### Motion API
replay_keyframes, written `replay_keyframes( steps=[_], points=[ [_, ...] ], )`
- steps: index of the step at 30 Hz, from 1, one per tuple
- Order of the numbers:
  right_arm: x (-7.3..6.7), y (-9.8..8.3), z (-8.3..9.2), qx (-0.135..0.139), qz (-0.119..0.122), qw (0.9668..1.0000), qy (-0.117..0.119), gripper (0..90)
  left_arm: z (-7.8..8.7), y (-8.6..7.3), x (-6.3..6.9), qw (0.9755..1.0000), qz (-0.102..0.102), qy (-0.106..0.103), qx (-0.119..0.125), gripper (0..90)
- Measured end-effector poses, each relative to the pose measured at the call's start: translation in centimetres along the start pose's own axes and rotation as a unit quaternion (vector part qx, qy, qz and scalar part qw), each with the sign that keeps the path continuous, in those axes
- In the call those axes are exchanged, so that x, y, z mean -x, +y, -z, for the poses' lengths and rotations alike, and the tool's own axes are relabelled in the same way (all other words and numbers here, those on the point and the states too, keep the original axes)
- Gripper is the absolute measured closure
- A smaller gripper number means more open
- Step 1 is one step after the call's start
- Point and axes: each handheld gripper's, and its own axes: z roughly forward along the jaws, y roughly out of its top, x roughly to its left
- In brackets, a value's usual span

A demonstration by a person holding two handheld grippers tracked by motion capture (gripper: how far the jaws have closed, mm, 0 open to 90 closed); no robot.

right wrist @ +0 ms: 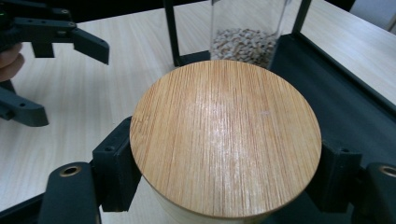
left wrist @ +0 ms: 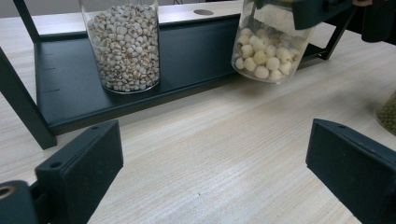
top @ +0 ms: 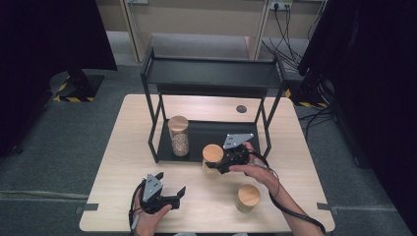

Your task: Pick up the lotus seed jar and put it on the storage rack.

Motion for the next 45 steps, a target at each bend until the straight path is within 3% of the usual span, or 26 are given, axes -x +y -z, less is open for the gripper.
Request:
replay_keyframes(
  steps=[17, 27, 45],
  points=[
    [0.7, 1.4, -0.1, 0.002, -0.037, 0.9988, -0.033, 25.6, 0.0, 0.0, 0.0, 1.0000, -0.002, 0.000, 0.000, 3.4],
    [1.1, 2.5, -1.0, -0.010, -0.049, 0.9973, -0.053, 25.6, 0.1, 0.0, 0.0, 1.0000, -0.002, 0.000, 0.001, 3.5],
    [2.0, 2.5, -2.7, -0.026, -0.067, 0.9930, -0.094, 25.6, 0.1, 0.0, 0.0, 1.0000, 0.000, -0.001, 0.002, 3.4]
  ],
)
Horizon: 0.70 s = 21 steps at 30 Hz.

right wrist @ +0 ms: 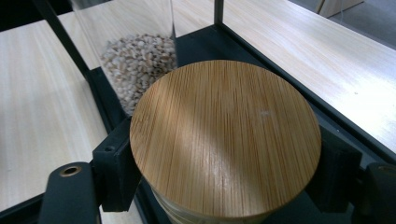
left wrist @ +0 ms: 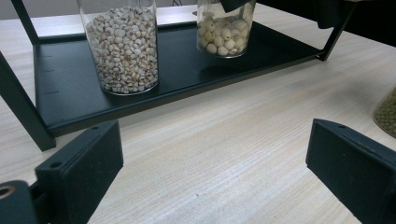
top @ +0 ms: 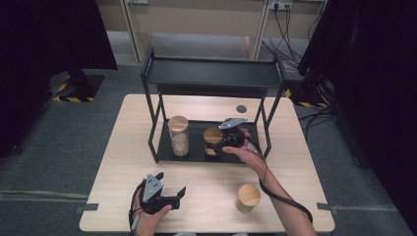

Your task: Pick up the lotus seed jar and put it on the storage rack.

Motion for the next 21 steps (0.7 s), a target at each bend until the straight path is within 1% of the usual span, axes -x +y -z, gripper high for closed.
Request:
replay_keyframes(
  steps=[8, 13, 21],
  points=[
    [0.2, -0.1, -0.4, 0.001, -0.007, 0.9999, -0.008, 25.6, 0.0, 0.0, 0.0, 1.0000, 0.000, 0.000, 0.000, 3.5],
    [0.2, 0.0, -0.8, -0.006, -0.011, 0.9998, -0.013, 25.6, 0.0, 0.0, 0.0, 1.0000, -0.001, -0.001, -0.001, 3.4],
    [0.5, -0.2, -1.2, -0.008, -0.016, 0.9996, -0.021, 25.6, 0.0, 0.0, 0.0, 1.0000, -0.002, -0.001, -0.001, 3.4]
  ],
)
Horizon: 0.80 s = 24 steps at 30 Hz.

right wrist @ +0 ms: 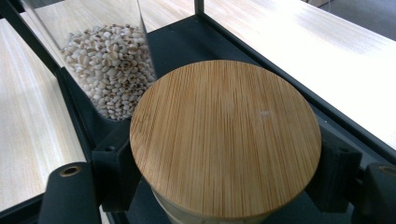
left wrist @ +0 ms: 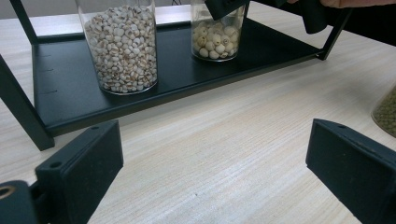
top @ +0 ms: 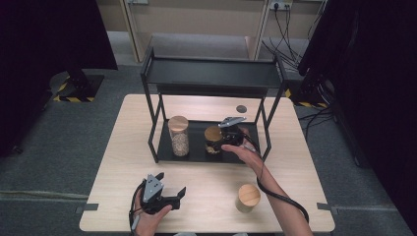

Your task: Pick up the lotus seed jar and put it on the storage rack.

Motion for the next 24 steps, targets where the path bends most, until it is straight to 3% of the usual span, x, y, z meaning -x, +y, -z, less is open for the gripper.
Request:
replay_keyframes(
  steps=[18, 24],
  points=[
    [0.11, -0.21, -0.25, -0.005, -0.005, 1.0000, -0.007, 24.9, -0.04, 0.00, 0.10, 1.0000, -0.001, -0.001, -0.001, 3.4],
    [-0.29, -0.01, 0.12, -0.002, -0.016, 0.9997, -0.020, 11.4, -0.03, 0.00, 0.08, 1.0000, -0.002, 0.000, -0.001, 3.5]
  ],
)
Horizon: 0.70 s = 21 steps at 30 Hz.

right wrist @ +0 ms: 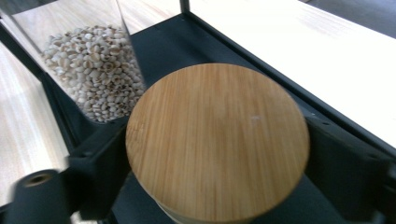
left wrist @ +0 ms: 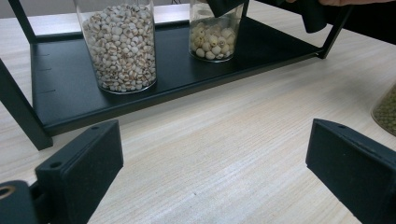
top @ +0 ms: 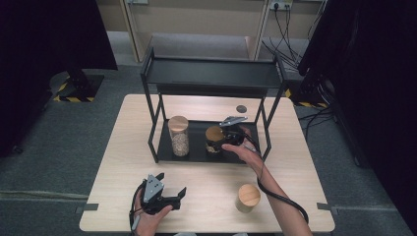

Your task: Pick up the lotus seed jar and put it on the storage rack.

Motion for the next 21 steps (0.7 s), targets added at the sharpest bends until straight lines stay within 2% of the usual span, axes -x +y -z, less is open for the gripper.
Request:
replay_keyframes(
  steps=[7, 21],
  points=[
    [-0.6, 0.0, 1.0, 0.012, 0.003, 0.9999, -0.004, 4.2, 0.0, 0.0, 0.0, 1.0000, 0.000, 0.000, 0.000, 3.4],
    [-1.2, -0.7, 3.1, 0.044, 0.010, 0.9989, 0.006, 3.5, 0.0, 0.0, 0.0, 1.0000, 0.000, 0.000, 0.000, 3.5]
  ],
)
